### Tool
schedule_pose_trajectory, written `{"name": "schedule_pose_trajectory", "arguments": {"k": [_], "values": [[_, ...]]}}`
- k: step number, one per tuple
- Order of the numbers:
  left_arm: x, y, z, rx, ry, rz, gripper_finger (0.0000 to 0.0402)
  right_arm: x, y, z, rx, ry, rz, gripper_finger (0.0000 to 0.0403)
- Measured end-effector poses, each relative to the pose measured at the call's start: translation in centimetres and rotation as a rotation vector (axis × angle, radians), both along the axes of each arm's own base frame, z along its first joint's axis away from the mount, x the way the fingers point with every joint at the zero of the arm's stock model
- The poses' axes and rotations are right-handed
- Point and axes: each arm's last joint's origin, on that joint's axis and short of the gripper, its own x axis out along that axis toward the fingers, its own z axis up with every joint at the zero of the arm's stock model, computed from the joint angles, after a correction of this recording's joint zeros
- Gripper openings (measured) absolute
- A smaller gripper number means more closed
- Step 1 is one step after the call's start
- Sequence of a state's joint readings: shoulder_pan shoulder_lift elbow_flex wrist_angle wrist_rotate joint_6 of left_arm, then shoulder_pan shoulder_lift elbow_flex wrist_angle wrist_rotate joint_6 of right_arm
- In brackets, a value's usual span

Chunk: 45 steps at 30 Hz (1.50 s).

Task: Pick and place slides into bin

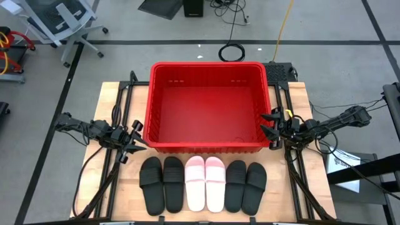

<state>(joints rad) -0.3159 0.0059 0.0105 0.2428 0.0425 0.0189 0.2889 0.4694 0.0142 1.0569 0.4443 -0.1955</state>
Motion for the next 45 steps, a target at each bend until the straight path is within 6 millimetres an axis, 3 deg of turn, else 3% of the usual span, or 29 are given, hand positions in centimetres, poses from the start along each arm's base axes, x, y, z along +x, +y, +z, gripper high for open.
{"name": "schedule_pose_trajectory", "arguments": {"k": [28,35,45], "values": [[0.00,0.00,0.00,0.000,0.000,0.000,0.0088,0.00,0.00,0.00,0.000,0.000,0.000,0.0206],[0.08,0.42,0.16,-0.035,-0.008,0.140,0.0088,0.01,0.00,-0.01,0.000,0.002,0.000,0.0206],[0.01,0.57,0.48,-0.064,-0.036,0.178,0.0088,-0.06,-0.02,0.10,0.095,-0.035,0.054,0.0206]]}}
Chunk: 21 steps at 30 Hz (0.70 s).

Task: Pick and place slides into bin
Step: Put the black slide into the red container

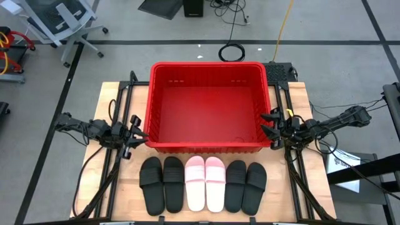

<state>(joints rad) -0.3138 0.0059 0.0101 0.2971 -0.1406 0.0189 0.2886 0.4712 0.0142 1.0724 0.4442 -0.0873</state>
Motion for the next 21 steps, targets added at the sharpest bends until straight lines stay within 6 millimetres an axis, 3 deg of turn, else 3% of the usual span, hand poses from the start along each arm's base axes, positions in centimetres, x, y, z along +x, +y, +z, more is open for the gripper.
{"name": "schedule_pose_trajectory", "arguments": {"k": [4,10,17,21], "values": [[-0.1,0.0,0.4,-0.118,-0.029,-0.042,0.0088,-0.4,-0.1,0.5,0.131,-0.091,0.073,0.0206],[-0.6,0.2,1.5,-0.493,-0.081,-0.187,0.0088,-0.7,-0.2,0.9,0.250,-0.169,0.147,0.0206],[-0.7,0.2,1.7,-0.565,-0.090,-0.213,0.0088,-0.9,-0.3,1.2,0.355,-0.241,0.220,0.0206],[-0.7,0.5,1.8,-0.696,-0.108,-0.177,0.0088,-1.2,-0.4,1.5,0.408,-0.289,0.259,0.0206]]}}
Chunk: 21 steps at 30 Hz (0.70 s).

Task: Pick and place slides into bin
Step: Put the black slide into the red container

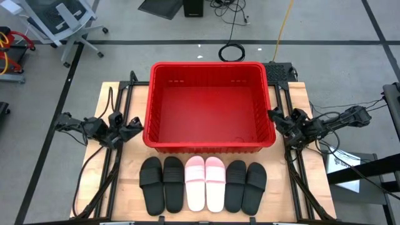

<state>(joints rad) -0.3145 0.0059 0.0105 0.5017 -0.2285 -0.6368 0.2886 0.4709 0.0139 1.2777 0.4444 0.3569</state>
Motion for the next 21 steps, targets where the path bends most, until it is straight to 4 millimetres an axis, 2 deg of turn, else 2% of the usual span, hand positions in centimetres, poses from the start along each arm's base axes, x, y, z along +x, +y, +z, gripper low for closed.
{"name": "schedule_pose_trajectory", "arguments": {"k": [9,13,21], "values": [[0.0,0.6,0.0,-0.148,0.018,0.134,0.0088,-0.4,-0.1,0.4,0.126,-0.093,0.102,0.0206],[-0.2,0.6,0.2,-0.188,-0.011,0.125,0.0088,-0.4,-0.1,0.4,0.172,-0.104,0.130,0.0206],[-0.8,0.9,1.1,-0.397,-0.131,0.038,0.0088,-0.4,-0.3,0.4,0.264,-0.115,0.120,0.0206]]}}
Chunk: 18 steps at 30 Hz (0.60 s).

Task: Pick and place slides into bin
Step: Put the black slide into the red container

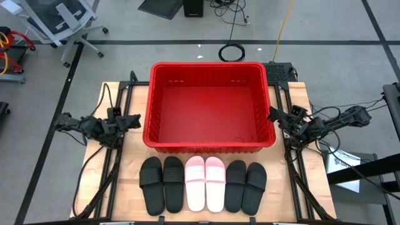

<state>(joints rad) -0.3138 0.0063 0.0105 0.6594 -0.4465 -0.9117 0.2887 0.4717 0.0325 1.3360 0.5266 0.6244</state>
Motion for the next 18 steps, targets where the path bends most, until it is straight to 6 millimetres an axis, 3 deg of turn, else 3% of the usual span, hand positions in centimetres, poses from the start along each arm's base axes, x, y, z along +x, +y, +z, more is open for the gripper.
{"name": "schedule_pose_trajectory", "arguments": {"k": [5,8,13,18], "values": [[-0.7,0.2,1.7,0.027,-0.060,0.033,0.0088,0.0,0.0,0.2,-0.010,0.001,-0.004,0.0206],[-1.5,0.5,3.8,0.095,-0.100,0.099,0.0088,-0.2,0.1,1.8,-0.024,-0.060,0.016,0.0206],[-2.7,0.8,8.7,0.220,-0.168,0.207,0.0088,-0.4,0.3,5.3,-0.133,-0.158,0.038,0.0206],[-2.4,0.3,14.5,0.366,-0.226,0.217,0.0088,-0.2,0.6,9.5,-0.259,-0.189,-0.003,0.0206]]}}
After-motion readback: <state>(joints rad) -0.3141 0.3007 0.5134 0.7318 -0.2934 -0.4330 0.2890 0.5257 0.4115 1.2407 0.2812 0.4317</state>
